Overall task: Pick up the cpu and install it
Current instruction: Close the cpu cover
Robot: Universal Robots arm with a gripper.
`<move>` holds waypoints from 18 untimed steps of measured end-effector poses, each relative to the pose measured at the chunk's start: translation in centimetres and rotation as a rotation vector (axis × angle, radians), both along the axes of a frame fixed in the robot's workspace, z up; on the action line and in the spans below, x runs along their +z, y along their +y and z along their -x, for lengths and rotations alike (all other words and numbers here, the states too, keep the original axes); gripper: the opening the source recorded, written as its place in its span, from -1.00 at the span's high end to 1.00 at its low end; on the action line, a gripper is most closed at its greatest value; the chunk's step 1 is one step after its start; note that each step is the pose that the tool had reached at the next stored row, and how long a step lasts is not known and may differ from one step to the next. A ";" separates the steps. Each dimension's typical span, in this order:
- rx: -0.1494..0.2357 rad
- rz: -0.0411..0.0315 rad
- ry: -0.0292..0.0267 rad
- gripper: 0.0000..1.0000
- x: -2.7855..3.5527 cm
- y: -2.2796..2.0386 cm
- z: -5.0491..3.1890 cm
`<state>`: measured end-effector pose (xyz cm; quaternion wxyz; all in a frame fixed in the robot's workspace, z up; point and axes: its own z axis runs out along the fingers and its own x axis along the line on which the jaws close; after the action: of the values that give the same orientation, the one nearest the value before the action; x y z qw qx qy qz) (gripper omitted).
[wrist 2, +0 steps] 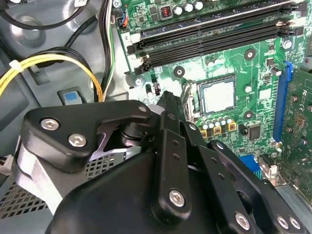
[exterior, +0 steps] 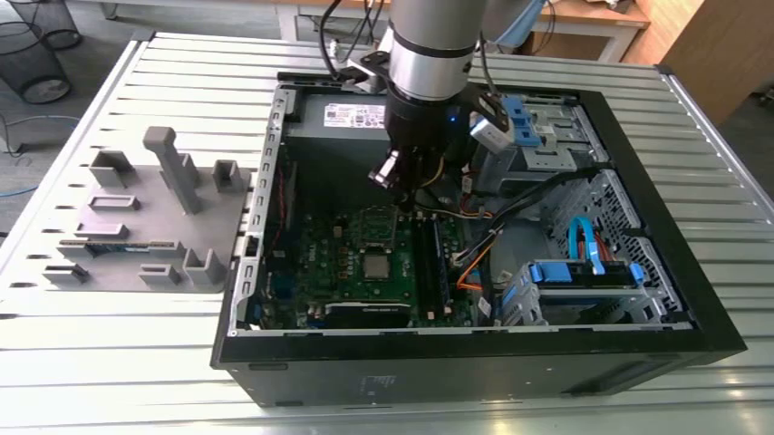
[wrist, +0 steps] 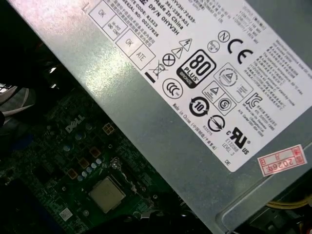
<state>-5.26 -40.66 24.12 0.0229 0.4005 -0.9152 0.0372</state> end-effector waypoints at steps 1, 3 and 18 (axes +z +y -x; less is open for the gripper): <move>0.000 0.0001 -0.0001 0.79 0.02 0.02 0.03; 0.001 0.0001 -0.0004 0.79 0.08 0.05 0.07; 0.002 -0.0001 -0.0048 0.79 0.45 0.09 0.32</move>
<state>-5.58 -40.57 24.57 0.0206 0.4015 -0.9148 0.0382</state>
